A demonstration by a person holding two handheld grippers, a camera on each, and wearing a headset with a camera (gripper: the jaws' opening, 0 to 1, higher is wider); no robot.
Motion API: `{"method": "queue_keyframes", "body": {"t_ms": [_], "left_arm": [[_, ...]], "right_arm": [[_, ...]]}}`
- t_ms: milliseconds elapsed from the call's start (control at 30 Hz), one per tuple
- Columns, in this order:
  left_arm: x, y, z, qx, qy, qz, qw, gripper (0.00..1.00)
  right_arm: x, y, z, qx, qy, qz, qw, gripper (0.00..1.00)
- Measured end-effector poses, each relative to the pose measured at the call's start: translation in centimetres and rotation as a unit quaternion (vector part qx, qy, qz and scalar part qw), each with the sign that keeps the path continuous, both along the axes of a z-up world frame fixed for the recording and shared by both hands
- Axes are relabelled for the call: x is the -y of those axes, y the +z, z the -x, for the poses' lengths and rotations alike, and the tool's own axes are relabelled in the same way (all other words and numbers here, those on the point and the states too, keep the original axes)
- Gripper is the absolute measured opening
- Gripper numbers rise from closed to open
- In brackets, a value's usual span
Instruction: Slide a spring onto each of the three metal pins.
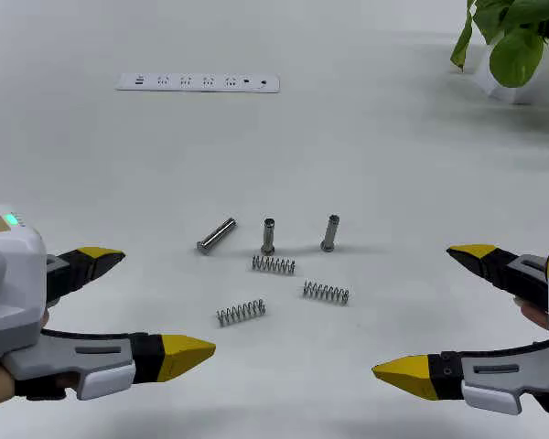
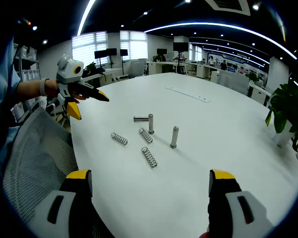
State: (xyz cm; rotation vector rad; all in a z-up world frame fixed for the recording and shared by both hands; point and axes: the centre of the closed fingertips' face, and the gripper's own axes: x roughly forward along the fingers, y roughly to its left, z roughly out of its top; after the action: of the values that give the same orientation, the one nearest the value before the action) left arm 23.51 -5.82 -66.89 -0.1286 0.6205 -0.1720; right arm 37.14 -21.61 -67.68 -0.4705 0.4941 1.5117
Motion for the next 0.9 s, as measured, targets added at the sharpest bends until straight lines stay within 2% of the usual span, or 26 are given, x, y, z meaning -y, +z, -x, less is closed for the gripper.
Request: {"method": "queue_keyframes", "body": {"t_ms": [900], "left_arm": [[-0.43,-0.64,0.24,-0.007,0.021,-0.001,0.9998,0.95]], "right_arm": [[0.05,-0.19,0.23,0.002,0.002,0.002,1.0,0.99]]}}
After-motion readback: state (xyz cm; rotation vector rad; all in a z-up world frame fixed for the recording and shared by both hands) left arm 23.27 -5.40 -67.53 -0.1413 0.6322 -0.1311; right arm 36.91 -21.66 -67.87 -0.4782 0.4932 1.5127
